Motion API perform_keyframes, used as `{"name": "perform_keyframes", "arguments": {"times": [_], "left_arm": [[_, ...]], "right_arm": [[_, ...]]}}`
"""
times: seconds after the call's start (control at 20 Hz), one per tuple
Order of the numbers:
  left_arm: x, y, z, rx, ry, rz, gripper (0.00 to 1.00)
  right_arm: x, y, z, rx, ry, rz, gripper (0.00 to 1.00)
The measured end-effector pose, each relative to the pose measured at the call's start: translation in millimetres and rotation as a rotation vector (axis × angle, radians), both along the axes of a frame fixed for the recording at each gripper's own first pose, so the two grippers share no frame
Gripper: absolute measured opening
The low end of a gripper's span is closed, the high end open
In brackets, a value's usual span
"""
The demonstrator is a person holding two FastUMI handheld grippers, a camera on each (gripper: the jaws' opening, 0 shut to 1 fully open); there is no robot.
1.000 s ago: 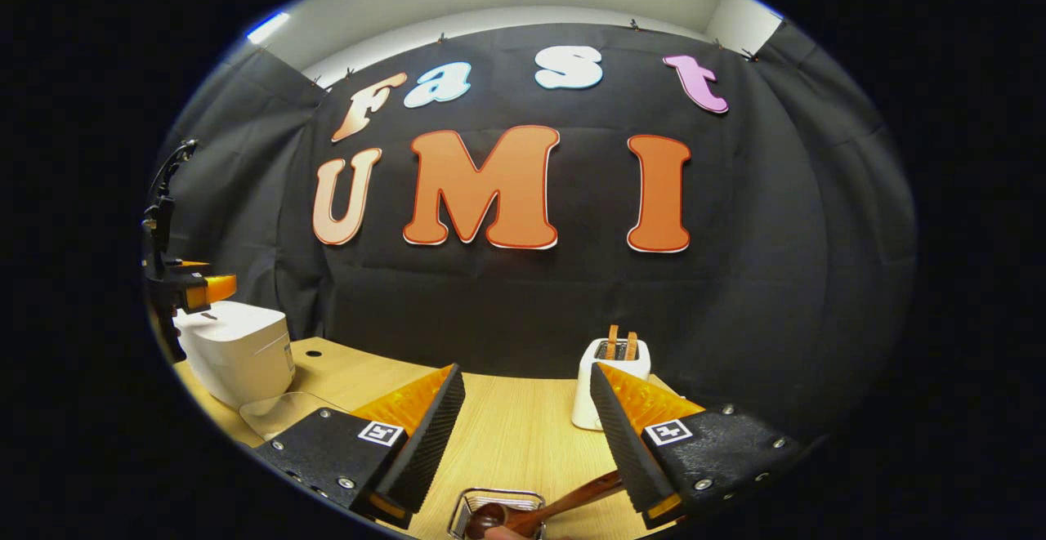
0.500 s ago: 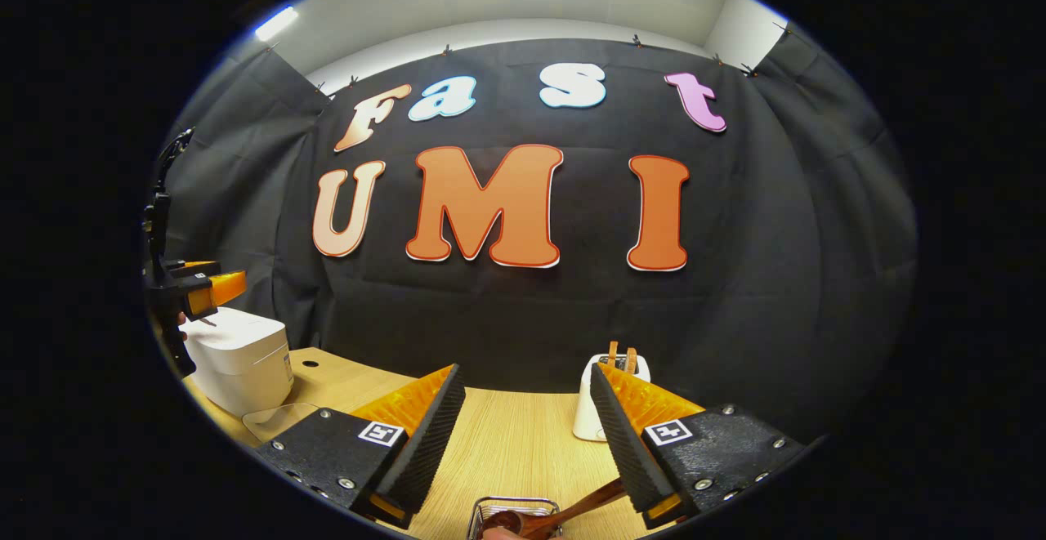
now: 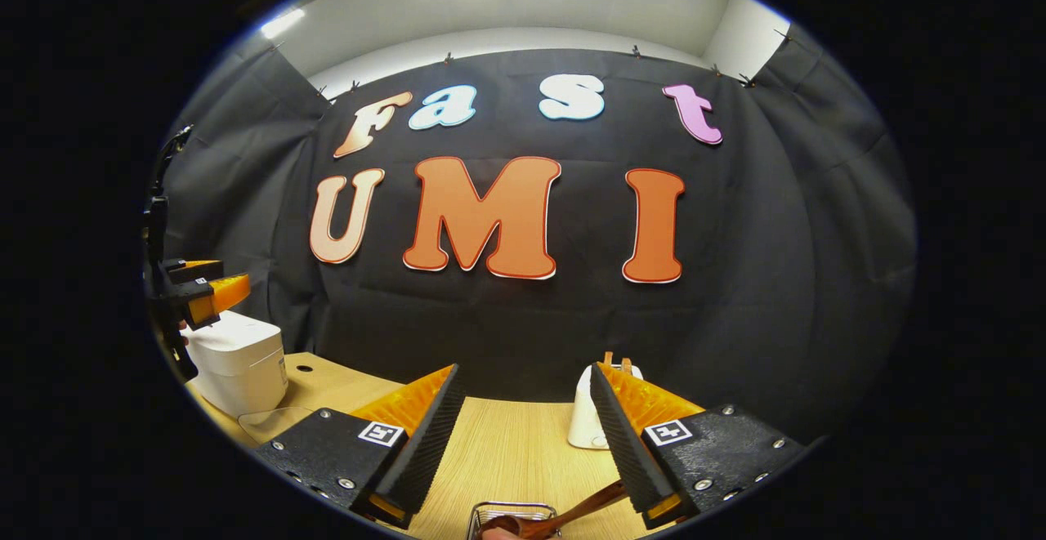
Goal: Close the left gripper, press the button to open the rice cooker; take a wooden spoon from the chopstick holder with the right hand, scoop a spoonful of rice and pour it into the rice cooker, then put the wooden spoon back into the chopstick holder.
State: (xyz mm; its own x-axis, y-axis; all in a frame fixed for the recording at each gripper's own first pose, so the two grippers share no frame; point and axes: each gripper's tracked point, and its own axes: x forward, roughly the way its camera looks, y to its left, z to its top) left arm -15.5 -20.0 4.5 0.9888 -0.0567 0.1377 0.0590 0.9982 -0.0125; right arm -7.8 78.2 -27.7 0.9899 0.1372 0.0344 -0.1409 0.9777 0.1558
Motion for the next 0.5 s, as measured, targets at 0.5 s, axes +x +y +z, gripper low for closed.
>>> {"name": "perform_keyframes", "arguments": {"times": [0.5], "left_arm": [[1.1, -4.7, -2.3, -0.009, 0.011, -0.006, 0.95]], "right_arm": [[-2.9, 1.4, 5.6, -0.002, -0.015, 0.007, 0.92]]}}
